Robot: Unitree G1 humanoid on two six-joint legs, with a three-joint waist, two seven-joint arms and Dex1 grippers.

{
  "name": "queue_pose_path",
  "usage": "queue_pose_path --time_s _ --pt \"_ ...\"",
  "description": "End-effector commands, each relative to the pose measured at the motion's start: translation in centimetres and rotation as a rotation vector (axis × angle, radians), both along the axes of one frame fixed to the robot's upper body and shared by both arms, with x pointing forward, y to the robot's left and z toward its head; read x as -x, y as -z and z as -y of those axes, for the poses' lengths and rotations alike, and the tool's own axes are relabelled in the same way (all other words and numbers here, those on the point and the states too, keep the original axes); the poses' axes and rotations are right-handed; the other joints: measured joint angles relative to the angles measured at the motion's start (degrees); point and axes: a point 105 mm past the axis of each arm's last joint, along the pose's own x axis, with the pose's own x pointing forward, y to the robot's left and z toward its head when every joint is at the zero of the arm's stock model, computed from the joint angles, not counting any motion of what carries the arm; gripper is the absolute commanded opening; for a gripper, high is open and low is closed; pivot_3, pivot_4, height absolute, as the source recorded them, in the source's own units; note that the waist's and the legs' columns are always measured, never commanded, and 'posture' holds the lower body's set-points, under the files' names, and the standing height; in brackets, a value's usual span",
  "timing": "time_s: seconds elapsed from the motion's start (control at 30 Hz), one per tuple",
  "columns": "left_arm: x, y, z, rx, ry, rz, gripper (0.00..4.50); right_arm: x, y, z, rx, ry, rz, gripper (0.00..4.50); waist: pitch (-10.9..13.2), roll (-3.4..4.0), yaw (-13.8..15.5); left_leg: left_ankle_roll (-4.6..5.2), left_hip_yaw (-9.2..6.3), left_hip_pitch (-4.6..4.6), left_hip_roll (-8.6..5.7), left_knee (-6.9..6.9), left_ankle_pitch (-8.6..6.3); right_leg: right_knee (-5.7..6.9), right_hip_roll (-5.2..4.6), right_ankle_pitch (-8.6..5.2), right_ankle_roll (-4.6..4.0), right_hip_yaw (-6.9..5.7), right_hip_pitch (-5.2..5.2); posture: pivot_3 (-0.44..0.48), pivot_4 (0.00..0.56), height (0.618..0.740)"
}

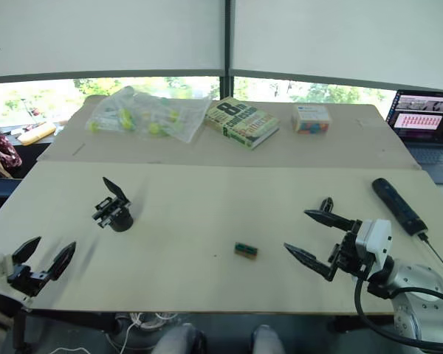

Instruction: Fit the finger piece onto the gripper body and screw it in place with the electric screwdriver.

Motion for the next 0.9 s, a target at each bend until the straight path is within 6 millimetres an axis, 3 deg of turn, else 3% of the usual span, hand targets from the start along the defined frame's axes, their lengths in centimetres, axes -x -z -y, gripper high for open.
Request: queue_pose_path --time_s 0.03,0.37,0.67,0.77,0.87,0.9 --pt "-1.0 0.5 1.3 -0.048 0.023 -0.037 4.45 -0.1 -0.5 0.1 -0.003 -0.002 0.027 4.5 0.0 0.0 -0.32 0.0 0.0 0.01 0.0 0.0 0.0 0.0 0.0 0.0 0.0 0.0 0.01 0.0 0.15 0.74" --pt "-5.4 2.2 3.8 -0.077 0.076 -0.068 4.45 -0.2 0.0 0.5 -0.011 0.012 0.042 4.5 0.0 0.0 -0.29 0.0 0.0 0.01 -0.01 0.0 0.0 0.03 0.02 0.09 0.14 0.02 -0.02 0.0 0.15 0.74" --pt "-7.6 2.7 5.2 -0.055 0.144 -0.071 4.45 0.4 0.2 0.3 -0.006 0.022 0.042 4.5 -0.02 0.04 -0.08 0.0 0.0 0.04 -0.02 0.0 0.0 0.06 -0.04 0.11 0.17 0.02 0.01 0.0 0.15 0.74" --pt "-7.7 3.0 5.5 -0.053 0.165 -0.08 3.62 0.5 0.3 0.4 -0.003 0.03 0.041 4.5 -0.06 0.11 -0.03 0.0 0.0 0.05 -0.03 0.0 0.0 0.06 -0.06 0.12 0.17 0.02 0.02 0.0 0.15 0.74" --pt "-7.7 3.0 5.8 -0.061 0.187 -0.066 2.35 0.6 0.3 0.6 0.002 0.038 0.039 4.5 -0.1 0.17 0.12 0.0 0.0 0.05 -0.04 0.01 0.0 0.06 -0.09 0.12 0.17 0.02 0.02 0.0 0.15 0.74" --pt "-7.7 2.6 6.1 -0.062 0.203 -0.041 2.36 0.6 0.3 0.7 0.005 0.042 0.04 4.5 -0.1 0.17 0.12 0.0 0.0 0.05 -0.05 0.0 0.0 0.05 -0.1 0.12 0.17 0.03 0.02 0.0 0.15 0.74"
